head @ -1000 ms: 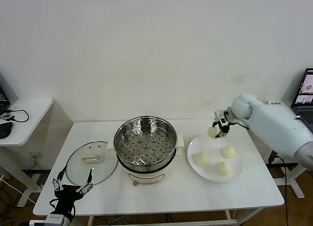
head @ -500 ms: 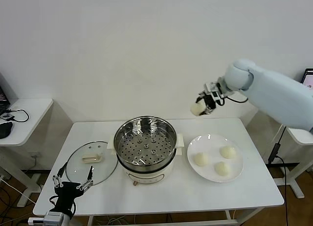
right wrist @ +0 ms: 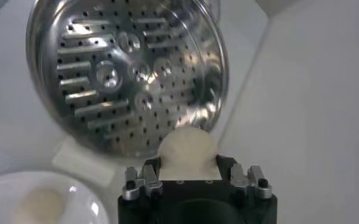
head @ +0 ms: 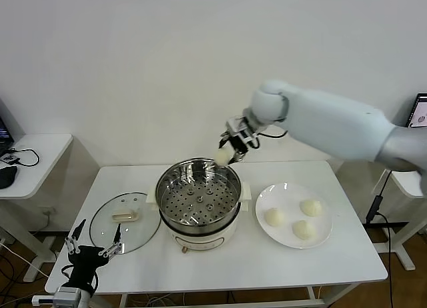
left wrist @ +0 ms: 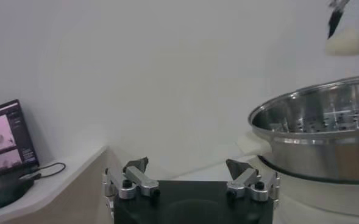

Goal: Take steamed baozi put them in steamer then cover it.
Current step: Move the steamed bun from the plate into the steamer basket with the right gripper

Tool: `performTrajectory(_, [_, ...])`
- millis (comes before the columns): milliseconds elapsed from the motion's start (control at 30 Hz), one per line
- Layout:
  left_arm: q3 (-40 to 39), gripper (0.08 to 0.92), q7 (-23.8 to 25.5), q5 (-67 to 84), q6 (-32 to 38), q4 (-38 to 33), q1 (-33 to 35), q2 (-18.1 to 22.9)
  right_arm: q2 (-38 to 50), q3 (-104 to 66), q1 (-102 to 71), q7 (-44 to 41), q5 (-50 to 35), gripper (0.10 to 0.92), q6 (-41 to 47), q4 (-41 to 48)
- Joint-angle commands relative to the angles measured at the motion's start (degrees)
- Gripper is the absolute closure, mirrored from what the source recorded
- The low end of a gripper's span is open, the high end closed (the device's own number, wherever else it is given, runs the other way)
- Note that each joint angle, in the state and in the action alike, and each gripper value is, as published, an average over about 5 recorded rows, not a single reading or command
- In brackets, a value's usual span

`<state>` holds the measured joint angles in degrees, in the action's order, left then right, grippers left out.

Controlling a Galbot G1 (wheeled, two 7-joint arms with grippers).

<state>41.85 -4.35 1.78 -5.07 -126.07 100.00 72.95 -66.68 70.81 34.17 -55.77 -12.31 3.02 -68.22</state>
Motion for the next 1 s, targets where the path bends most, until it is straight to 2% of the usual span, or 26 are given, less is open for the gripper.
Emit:
performTrajectory(33, [0.2,0.177,0.0,0.0,0.0,-0.3,0.1,0.3,-12.8,4.1,-3.4,2.0,9.2,0.435,-11.2,9.0])
performTrajectory(367, [0.8,0.177,-0.1,0.1,0.1,-1.0,0.5,1.2,-16.7,3.0,-9.1,5.6,21.6,0.440,-20.3,16.6])
performTrajectory(1000, [1.0,0.177,0.0,0.1,0.2,-0.7,0.4,1.2,-17.4,2.3,-10.4,8.2,24.6,0.414,-25.8,18.9])
